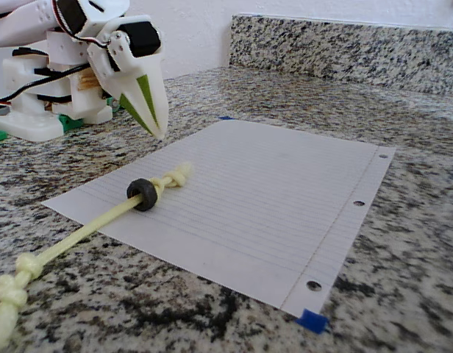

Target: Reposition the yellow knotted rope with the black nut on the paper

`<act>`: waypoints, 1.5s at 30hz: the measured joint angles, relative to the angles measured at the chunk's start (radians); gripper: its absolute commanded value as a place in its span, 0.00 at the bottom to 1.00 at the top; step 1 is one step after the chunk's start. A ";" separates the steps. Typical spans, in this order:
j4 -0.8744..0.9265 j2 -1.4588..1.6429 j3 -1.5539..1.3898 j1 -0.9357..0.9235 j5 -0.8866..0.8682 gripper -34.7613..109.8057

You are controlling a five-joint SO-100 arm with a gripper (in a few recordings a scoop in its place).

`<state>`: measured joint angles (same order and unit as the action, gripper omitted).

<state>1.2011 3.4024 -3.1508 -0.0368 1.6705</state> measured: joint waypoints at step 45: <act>-0.101 -0.253 0.334 -0.060 0.000 0.24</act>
<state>1.0999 3.1493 -2.8164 -0.0966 1.6705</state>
